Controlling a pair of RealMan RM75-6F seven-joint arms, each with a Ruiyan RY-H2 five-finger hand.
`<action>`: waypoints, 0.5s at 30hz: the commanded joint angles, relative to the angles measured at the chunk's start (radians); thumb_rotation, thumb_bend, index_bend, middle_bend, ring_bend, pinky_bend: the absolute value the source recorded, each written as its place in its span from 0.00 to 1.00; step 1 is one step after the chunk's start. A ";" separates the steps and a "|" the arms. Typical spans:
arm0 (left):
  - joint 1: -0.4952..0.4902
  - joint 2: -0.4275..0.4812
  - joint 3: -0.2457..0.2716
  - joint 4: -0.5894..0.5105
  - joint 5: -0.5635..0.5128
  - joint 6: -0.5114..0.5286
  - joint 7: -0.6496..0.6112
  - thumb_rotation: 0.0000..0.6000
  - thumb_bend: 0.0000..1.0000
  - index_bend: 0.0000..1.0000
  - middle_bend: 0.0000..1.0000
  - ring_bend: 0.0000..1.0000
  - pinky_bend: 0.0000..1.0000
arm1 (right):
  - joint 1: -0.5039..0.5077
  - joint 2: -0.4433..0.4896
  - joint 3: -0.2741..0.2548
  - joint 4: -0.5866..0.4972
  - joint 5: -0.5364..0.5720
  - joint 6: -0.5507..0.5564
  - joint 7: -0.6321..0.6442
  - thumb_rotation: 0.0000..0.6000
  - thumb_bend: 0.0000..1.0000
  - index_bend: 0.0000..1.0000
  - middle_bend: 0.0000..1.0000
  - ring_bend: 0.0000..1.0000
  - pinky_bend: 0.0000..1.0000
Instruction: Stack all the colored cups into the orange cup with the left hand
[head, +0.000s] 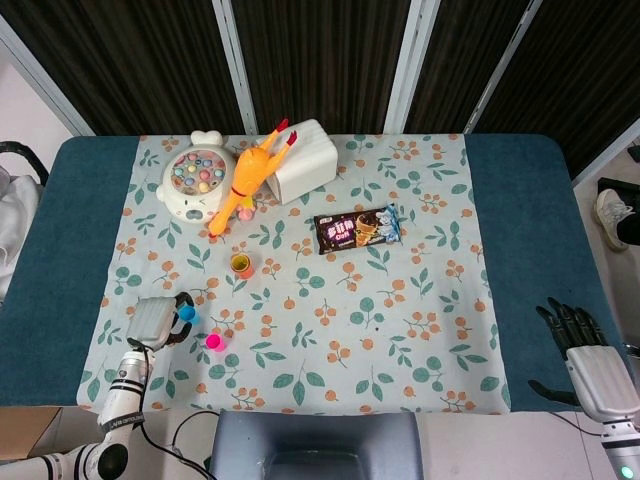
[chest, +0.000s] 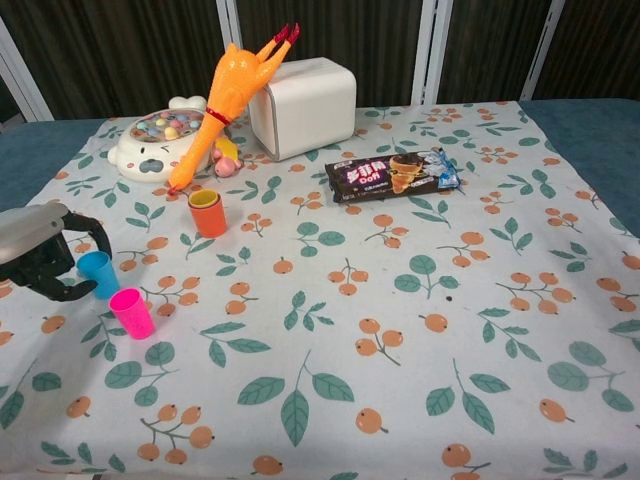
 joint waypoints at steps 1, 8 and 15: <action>0.002 -0.003 -0.006 0.002 0.009 0.007 -0.006 1.00 0.34 0.50 1.00 1.00 1.00 | 0.000 0.001 0.000 0.000 0.000 0.001 0.002 1.00 0.20 0.00 0.00 0.00 0.00; -0.011 0.020 -0.088 -0.055 0.032 0.049 -0.067 1.00 0.35 0.51 1.00 1.00 1.00 | 0.000 0.003 0.000 0.000 -0.001 0.001 0.009 1.00 0.20 0.00 0.00 0.00 0.00; -0.089 -0.008 -0.207 -0.074 -0.022 0.049 -0.041 1.00 0.35 0.49 1.00 1.00 1.00 | 0.002 0.000 0.001 0.000 0.003 -0.003 -0.002 1.00 0.21 0.00 0.00 0.00 0.00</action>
